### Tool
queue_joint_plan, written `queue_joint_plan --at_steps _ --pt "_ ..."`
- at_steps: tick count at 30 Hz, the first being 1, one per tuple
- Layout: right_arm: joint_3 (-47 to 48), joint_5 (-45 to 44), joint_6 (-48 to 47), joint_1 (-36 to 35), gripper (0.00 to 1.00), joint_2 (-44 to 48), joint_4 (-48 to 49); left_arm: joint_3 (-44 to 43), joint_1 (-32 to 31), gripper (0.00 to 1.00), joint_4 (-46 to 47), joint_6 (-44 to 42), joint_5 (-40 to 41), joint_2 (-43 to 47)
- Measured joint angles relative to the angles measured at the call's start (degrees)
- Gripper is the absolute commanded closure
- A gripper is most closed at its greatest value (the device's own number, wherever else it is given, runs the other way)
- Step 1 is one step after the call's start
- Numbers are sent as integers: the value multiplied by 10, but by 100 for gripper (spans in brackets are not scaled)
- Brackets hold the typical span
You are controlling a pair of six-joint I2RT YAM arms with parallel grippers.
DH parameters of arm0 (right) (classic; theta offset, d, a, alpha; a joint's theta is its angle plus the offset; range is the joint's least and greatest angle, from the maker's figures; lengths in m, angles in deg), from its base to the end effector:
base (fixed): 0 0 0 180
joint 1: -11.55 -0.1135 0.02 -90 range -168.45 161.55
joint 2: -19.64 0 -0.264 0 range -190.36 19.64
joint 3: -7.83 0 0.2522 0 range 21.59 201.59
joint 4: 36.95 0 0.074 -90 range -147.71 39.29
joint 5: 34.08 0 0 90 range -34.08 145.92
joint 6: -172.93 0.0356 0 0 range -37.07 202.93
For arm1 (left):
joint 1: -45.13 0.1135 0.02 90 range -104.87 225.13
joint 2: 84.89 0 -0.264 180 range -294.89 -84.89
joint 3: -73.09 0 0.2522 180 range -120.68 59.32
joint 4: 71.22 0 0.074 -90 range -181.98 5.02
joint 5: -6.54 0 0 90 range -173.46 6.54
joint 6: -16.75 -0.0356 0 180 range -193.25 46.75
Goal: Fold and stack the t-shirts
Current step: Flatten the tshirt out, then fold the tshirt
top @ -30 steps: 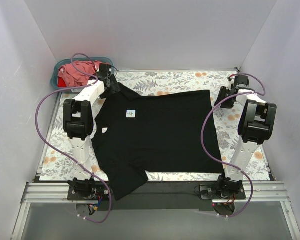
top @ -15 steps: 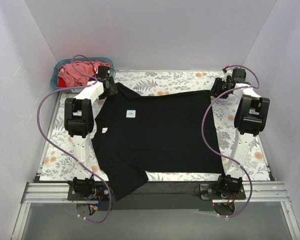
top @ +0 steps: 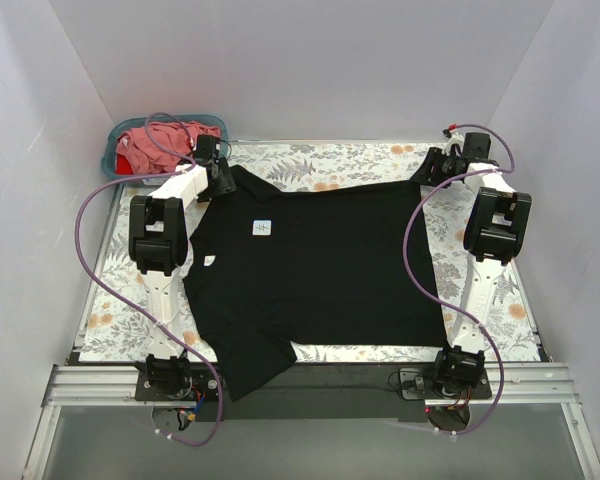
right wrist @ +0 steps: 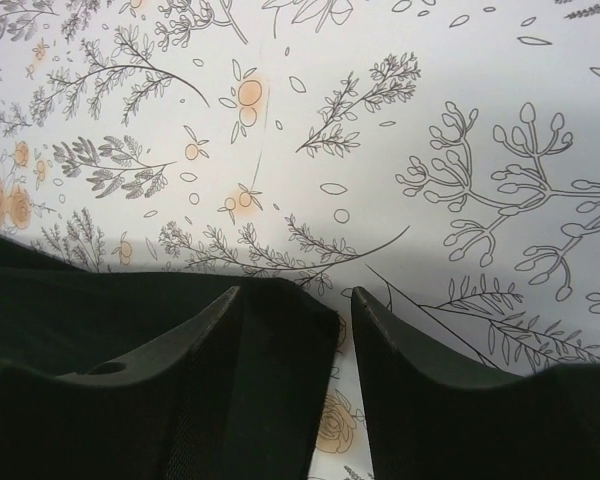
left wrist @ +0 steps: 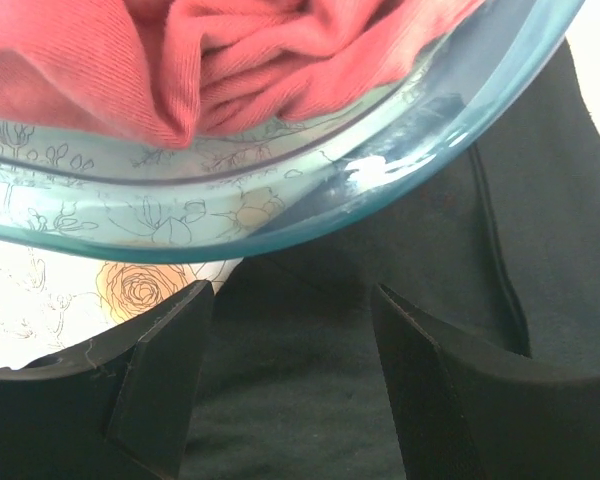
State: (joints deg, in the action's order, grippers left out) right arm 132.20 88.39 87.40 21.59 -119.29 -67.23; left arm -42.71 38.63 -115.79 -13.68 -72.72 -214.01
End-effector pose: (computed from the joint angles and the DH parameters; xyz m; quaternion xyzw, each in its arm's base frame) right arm 0.5320 -0.0748 0.1502 0.0055 0.8930 0.2399 0.3808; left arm 0.4875 -0.0489 0.1679 -0.4506 0.8444 -0.0747 0.2799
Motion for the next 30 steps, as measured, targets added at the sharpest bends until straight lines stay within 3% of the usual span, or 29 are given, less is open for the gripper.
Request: queue_joint_plan --at_steps 7,10,13,30 --pt "0 21 -2 1 60 -6 2 2 0 37 0 -3 -2 0" --pt "0 28 -3 1 75 -10 4 2 0 37 0 -3 -5 0" --pt "1 31 -4 1 98 -14 3 5 0 37 0 -3 -7 0" --pt "2 3 -26 8 99 -13 3 3 0 37 14 3 -6 -8"
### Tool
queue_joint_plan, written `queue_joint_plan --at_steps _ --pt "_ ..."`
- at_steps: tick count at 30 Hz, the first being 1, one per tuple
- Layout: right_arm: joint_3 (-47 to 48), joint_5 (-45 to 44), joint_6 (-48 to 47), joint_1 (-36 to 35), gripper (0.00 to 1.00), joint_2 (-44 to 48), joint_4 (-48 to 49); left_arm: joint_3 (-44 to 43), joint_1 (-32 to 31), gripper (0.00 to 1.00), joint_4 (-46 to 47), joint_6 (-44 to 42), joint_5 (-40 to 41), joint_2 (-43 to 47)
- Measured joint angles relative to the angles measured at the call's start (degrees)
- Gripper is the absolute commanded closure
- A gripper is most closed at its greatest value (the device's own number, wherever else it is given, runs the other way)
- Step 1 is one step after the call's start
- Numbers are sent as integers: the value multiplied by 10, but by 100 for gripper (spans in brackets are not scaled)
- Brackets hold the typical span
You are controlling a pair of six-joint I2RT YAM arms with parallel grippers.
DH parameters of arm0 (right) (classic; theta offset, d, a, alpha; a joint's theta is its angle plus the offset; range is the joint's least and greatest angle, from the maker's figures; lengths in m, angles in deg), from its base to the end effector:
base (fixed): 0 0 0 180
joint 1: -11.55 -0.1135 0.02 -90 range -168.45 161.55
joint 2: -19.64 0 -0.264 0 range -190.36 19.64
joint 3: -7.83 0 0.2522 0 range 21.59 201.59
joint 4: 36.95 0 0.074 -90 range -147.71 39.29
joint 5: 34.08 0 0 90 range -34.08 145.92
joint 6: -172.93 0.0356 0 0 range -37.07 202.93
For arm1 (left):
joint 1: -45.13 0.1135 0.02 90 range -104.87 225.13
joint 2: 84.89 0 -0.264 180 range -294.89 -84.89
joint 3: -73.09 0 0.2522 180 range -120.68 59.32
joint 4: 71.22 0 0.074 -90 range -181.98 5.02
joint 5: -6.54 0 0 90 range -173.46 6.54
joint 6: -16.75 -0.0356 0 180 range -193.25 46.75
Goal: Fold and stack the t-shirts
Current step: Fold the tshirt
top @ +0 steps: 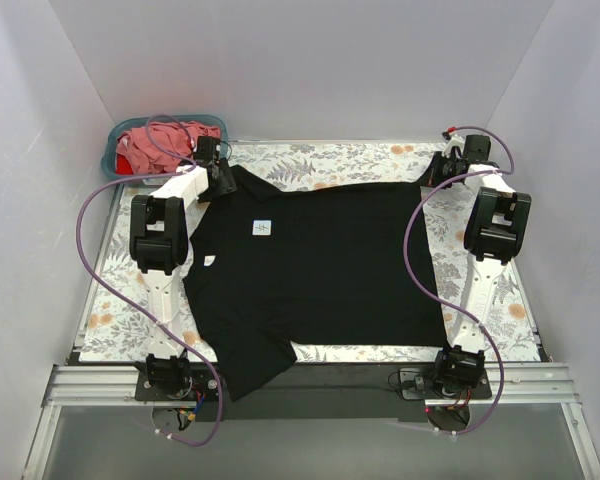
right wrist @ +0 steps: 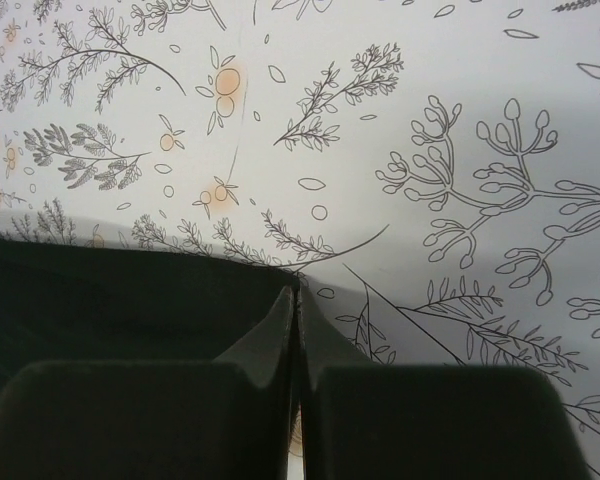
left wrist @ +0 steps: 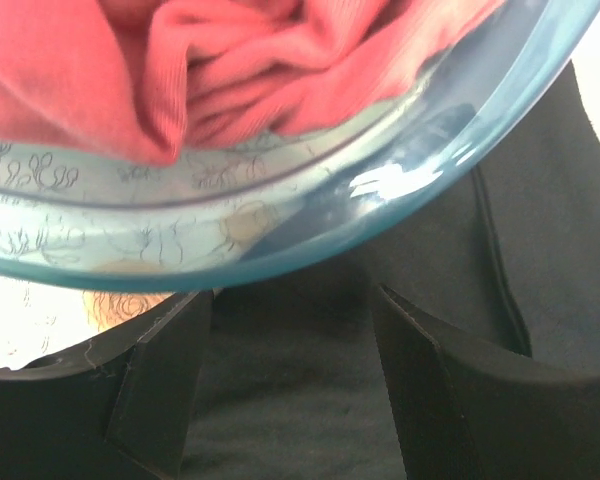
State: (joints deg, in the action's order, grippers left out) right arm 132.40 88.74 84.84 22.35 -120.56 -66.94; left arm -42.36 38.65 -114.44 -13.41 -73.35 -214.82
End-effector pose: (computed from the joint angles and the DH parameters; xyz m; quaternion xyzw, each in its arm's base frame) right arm 0.5325 -0.0819 0.1403 -0.0077 0.8946 0.2327 0.3815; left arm 0.4895 -0.0493 0.1607 -0.4515 0.8439 -0.0807 0.2782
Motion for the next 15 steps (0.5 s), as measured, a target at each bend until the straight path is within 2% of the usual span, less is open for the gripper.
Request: queue_joint_plan --at_steps 9,12,13,15 --pt "-1 -7 -9 1 99 2 0 -1 0 41 23 -5 1 -3" --pt "-1 -8 -11 1 99 2 1 -3 0 47 30 -8 6 -9" --pt "-1 -8 -11 1 99 2 1 -4 0 53 32 -10 6 -10" --pt "-3 -9 -11 1 99 3 1 -4 1 54 33 -13 8 -11"
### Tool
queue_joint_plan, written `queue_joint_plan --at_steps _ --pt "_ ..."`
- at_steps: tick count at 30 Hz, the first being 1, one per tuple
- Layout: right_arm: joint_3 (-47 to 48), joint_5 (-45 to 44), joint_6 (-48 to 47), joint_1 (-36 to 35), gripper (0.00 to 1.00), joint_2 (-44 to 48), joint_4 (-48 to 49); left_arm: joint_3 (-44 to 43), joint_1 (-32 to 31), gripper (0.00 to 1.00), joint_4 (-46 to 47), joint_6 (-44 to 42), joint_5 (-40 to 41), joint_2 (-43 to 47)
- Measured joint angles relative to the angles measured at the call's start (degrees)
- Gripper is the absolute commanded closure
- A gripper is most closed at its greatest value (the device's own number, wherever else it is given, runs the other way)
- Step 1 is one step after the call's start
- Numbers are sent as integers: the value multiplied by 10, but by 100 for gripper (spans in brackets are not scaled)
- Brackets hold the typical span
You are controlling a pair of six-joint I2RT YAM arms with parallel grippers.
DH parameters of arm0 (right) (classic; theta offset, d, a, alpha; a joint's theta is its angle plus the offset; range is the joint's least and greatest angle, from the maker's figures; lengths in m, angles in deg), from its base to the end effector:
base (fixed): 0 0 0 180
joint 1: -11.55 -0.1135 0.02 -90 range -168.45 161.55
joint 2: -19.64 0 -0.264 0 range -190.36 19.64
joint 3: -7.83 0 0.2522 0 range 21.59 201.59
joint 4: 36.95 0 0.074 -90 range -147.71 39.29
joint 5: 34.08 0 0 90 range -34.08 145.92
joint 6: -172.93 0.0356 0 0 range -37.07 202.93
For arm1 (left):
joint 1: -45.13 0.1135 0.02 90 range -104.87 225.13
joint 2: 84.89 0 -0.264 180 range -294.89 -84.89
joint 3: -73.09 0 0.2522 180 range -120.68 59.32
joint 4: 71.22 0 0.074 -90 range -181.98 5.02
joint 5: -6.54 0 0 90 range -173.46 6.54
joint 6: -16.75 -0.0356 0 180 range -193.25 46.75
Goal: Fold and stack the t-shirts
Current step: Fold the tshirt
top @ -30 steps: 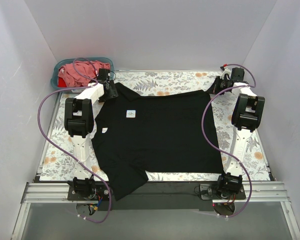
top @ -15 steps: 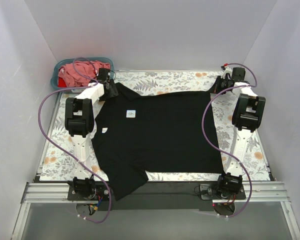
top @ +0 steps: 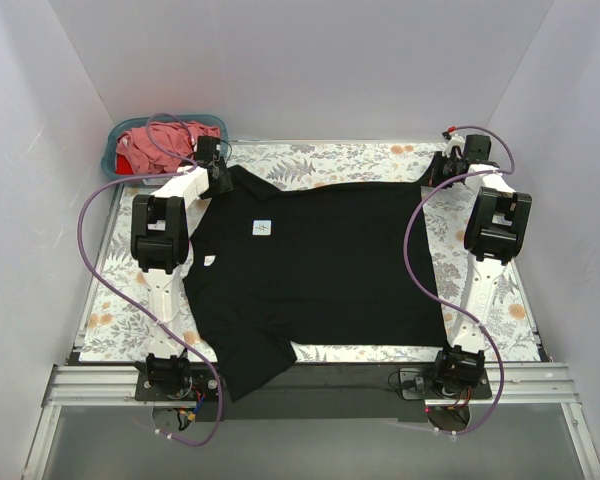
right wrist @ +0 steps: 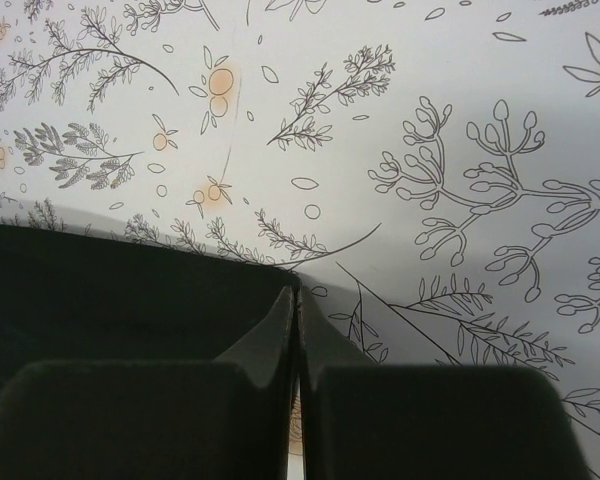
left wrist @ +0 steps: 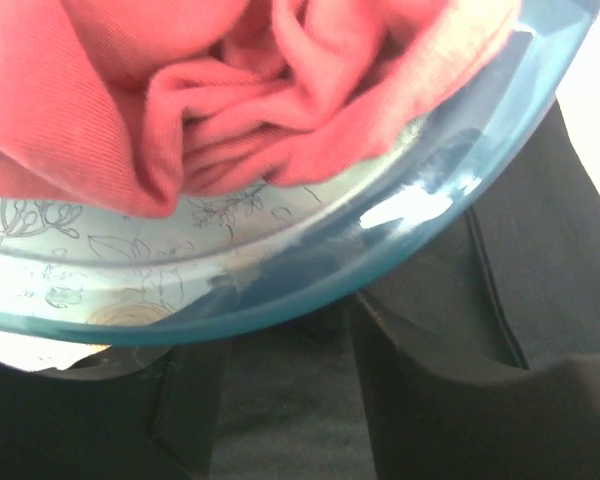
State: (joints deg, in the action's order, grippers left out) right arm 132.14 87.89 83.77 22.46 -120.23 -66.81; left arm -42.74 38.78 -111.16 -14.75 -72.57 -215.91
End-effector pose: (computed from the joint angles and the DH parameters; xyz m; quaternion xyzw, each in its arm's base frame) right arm 0.5318 -0.0833 0.1418 -0.0129 0.8955 0.2218 0.3856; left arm 0.4966 -0.0485 0.1572 -0.4430 0.8406 -0.0835 0.3003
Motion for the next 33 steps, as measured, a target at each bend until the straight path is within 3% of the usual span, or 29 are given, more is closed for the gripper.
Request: queue_joint_plan --at_steps 5,8,21,33 --pt "-1 -2 0 0 99 1 0 -3 3 87 11 -11 5 -7" --pt "-1 -2 0 0 99 1 0 -3 5 100 11 -14 4 -7" --pt "-11 -12 6 1 99 21 -19 0 6 100 6 -36 -11 0" --pt "-82 -14 20 4 99 150 -31 48 6 100 -8 -39 -24 77"
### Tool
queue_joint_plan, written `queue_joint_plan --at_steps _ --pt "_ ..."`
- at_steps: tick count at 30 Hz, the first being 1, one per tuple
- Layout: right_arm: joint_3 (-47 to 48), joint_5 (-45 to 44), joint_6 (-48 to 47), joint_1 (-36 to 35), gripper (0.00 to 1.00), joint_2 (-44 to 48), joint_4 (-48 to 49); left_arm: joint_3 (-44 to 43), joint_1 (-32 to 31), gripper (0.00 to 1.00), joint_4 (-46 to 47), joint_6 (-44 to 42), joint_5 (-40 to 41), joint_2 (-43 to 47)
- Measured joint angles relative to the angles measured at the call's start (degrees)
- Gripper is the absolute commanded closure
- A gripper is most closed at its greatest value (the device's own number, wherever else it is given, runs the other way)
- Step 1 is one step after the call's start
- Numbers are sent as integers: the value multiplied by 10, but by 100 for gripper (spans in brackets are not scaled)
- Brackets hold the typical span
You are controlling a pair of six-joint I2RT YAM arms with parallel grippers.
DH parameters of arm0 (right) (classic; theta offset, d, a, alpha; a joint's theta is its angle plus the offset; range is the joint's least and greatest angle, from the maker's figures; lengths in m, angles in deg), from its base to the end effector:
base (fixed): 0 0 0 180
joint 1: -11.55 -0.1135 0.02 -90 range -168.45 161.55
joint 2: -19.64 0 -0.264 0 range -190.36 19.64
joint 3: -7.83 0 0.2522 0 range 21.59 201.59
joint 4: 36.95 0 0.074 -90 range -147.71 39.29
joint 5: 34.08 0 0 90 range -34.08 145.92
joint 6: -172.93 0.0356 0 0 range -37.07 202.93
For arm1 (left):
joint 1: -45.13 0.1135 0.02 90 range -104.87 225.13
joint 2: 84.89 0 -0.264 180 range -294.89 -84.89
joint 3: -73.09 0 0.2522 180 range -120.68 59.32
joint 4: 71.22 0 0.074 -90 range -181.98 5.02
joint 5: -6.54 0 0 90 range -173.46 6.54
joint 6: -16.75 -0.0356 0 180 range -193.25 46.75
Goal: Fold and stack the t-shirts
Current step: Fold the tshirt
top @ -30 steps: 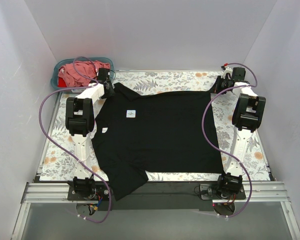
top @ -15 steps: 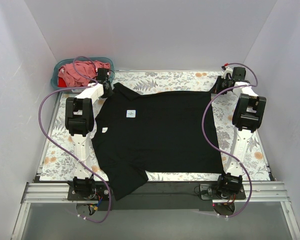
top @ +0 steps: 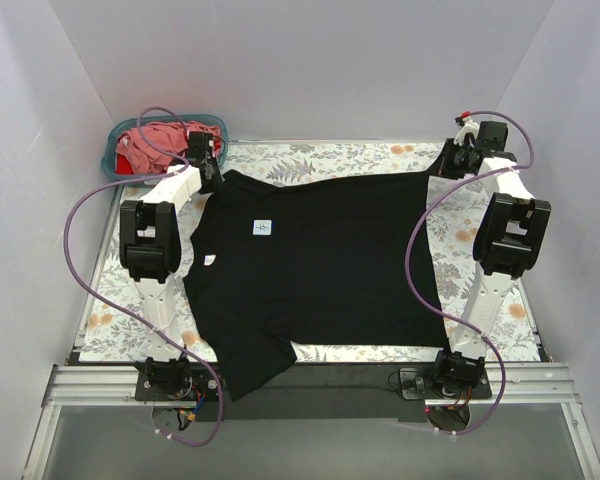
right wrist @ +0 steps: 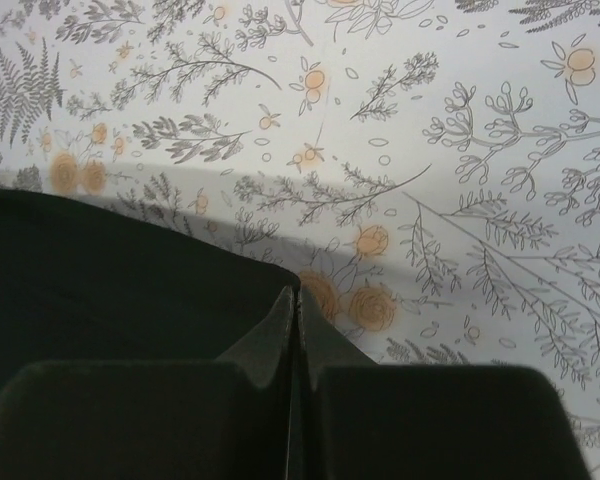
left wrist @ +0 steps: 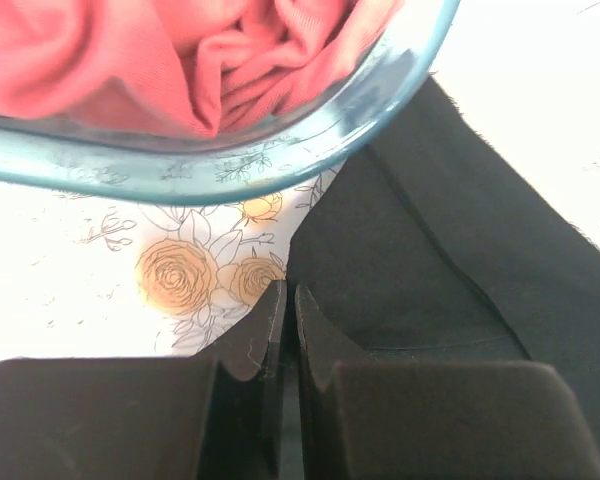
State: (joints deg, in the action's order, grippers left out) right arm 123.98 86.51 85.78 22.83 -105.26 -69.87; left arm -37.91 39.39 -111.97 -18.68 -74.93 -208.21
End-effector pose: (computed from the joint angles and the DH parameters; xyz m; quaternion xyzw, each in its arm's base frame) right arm 0.4924 -0.0797 0.2221 0.0011 0.8867 0.2110 0.4115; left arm 0.4752 -0.0425 0.1930 -0.4124 0.8516 -0.0977 0.3085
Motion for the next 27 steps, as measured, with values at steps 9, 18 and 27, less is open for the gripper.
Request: queue_joint_plan --at_steps 9,18,27 --pt "-92 -24 -2 0 99 92 -5 62 0 100 -8 6 1 86" --pt "-177 -56 -1 2 99 158 -21 133 0 100 -32 25 8 160" --pt "-211 -87 2 4 99 203 -52 194 0 100 -57 41 20 204"
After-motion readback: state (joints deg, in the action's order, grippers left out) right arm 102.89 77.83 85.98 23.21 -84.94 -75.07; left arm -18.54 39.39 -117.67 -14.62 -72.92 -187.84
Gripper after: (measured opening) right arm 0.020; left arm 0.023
